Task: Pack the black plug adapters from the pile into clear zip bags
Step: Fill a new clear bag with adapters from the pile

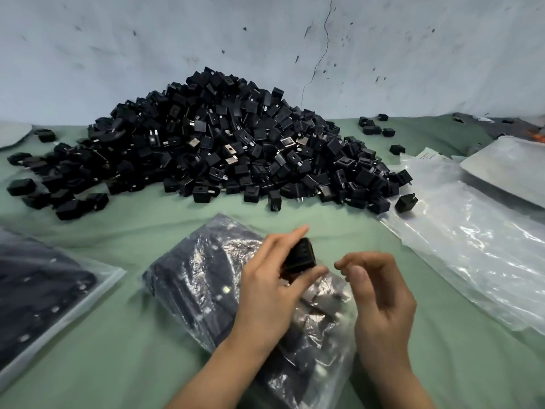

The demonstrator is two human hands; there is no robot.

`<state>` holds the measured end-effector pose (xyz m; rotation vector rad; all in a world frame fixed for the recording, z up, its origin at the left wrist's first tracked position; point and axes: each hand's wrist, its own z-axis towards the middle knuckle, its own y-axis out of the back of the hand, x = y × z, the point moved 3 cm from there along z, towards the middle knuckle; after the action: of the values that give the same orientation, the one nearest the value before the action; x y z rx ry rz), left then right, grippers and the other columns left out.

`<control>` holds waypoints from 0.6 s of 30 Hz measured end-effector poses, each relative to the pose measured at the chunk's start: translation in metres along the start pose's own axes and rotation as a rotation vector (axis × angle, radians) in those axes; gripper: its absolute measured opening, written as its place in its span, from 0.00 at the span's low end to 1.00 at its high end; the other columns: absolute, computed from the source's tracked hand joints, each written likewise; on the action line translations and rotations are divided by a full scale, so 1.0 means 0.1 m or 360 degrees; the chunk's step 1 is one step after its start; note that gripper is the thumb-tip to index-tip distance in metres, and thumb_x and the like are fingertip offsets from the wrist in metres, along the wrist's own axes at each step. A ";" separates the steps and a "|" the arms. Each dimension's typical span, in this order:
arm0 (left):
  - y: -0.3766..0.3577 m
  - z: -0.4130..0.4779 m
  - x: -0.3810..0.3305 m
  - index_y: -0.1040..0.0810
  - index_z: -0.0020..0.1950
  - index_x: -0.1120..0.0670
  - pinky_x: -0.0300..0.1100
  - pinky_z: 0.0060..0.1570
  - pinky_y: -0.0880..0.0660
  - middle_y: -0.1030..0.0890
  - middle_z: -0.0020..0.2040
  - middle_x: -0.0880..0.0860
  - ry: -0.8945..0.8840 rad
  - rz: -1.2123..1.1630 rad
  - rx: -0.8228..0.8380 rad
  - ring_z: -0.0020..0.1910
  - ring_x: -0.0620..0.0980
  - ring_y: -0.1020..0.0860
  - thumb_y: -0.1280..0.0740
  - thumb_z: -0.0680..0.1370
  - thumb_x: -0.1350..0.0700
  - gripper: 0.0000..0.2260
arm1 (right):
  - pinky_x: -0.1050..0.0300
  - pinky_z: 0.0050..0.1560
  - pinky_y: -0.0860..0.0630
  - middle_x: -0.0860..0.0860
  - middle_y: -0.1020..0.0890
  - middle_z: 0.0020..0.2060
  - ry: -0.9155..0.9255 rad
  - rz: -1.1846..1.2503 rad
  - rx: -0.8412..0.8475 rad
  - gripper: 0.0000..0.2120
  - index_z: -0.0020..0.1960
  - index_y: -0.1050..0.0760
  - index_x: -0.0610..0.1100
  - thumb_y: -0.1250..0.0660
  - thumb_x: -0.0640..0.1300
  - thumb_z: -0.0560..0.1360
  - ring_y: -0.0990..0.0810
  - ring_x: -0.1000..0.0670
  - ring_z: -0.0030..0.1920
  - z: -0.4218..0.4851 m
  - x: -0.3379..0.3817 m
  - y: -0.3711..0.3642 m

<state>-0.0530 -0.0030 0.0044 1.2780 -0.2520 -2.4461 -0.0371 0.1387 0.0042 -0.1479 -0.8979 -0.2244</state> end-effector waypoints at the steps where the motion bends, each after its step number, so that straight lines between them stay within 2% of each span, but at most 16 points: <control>1: 0.00 0.00 0.01 0.30 0.70 0.47 0.37 0.56 0.24 0.24 0.55 0.43 0.0051 -0.0041 0.0002 0.54 0.40 0.24 0.29 0.73 0.51 0.26 | 0.53 0.45 0.24 0.52 0.20 0.40 0.0070 -0.0045 0.0060 0.05 0.44 0.24 0.51 0.37 0.50 0.76 0.20 0.48 0.43 -0.02 0.01 -0.01; 3: -0.02 -0.01 0.04 0.36 0.75 0.48 0.45 0.59 0.23 0.27 0.62 0.44 0.0072 -0.0065 0.0047 0.60 0.43 0.24 0.30 0.75 0.62 0.30 | 0.57 0.48 0.24 0.49 0.19 0.46 0.0176 -0.0136 0.0208 0.10 0.49 0.22 0.46 0.40 0.49 0.78 0.20 0.48 0.49 -0.06 0.03 -0.05; 6: -0.02 0.00 0.05 0.40 0.77 0.51 0.47 0.62 0.25 0.30 0.69 0.41 0.0034 -0.0047 0.0101 0.65 0.42 0.27 0.32 0.75 0.69 0.34 | 0.71 0.49 0.27 0.44 0.21 0.52 0.0213 -0.0248 0.0378 0.13 0.55 0.21 0.40 0.40 0.44 0.77 0.21 0.51 0.55 -0.09 0.05 -0.13; 9: -0.01 0.01 0.02 0.35 0.75 0.51 0.44 0.57 0.22 0.26 0.66 0.42 -0.0027 -0.0153 0.0007 0.61 0.45 0.22 0.32 0.77 0.59 0.28 | 0.73 0.50 0.28 0.43 0.22 0.55 0.0218 -0.0305 0.0401 0.15 0.58 0.22 0.39 0.41 0.43 0.76 0.22 0.55 0.56 -0.09 0.04 -0.12; 12: 0.03 0.02 0.01 0.28 0.68 0.45 0.37 0.49 0.21 0.25 0.60 0.44 0.0023 -0.0263 -0.0048 0.53 0.45 0.19 0.27 0.72 0.52 0.25 | 0.65 0.55 0.27 0.45 0.21 0.56 0.0179 -0.0296 0.0366 0.16 0.60 0.23 0.40 0.41 0.45 0.76 0.22 0.54 0.58 -0.09 0.01 -0.10; 16: 0.05 0.02 0.06 0.31 0.55 0.40 0.47 0.49 0.20 0.26 0.53 0.49 0.0129 -0.0197 -0.0076 0.51 0.52 0.20 0.24 0.66 0.44 0.23 | 0.57 0.58 0.26 0.47 0.21 0.57 0.0173 -0.0269 0.0414 0.17 0.62 0.25 0.42 0.40 0.46 0.76 0.22 0.49 0.60 -0.09 0.00 -0.10; 18: 0.05 0.02 0.07 0.33 0.54 0.40 0.46 0.47 0.20 0.26 0.52 0.49 0.0112 -0.0149 -0.0076 0.51 0.51 0.21 0.23 0.67 0.46 0.22 | 0.57 0.57 0.26 0.46 0.22 0.59 0.0225 -0.0287 0.0495 0.17 0.63 0.24 0.44 0.40 0.46 0.76 0.22 0.48 0.60 -0.11 0.00 -0.12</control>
<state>-0.0572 -0.0099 0.0018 1.3809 -0.1167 -2.4626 -0.0321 0.1252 -0.0021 0.2360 -0.7948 -0.2560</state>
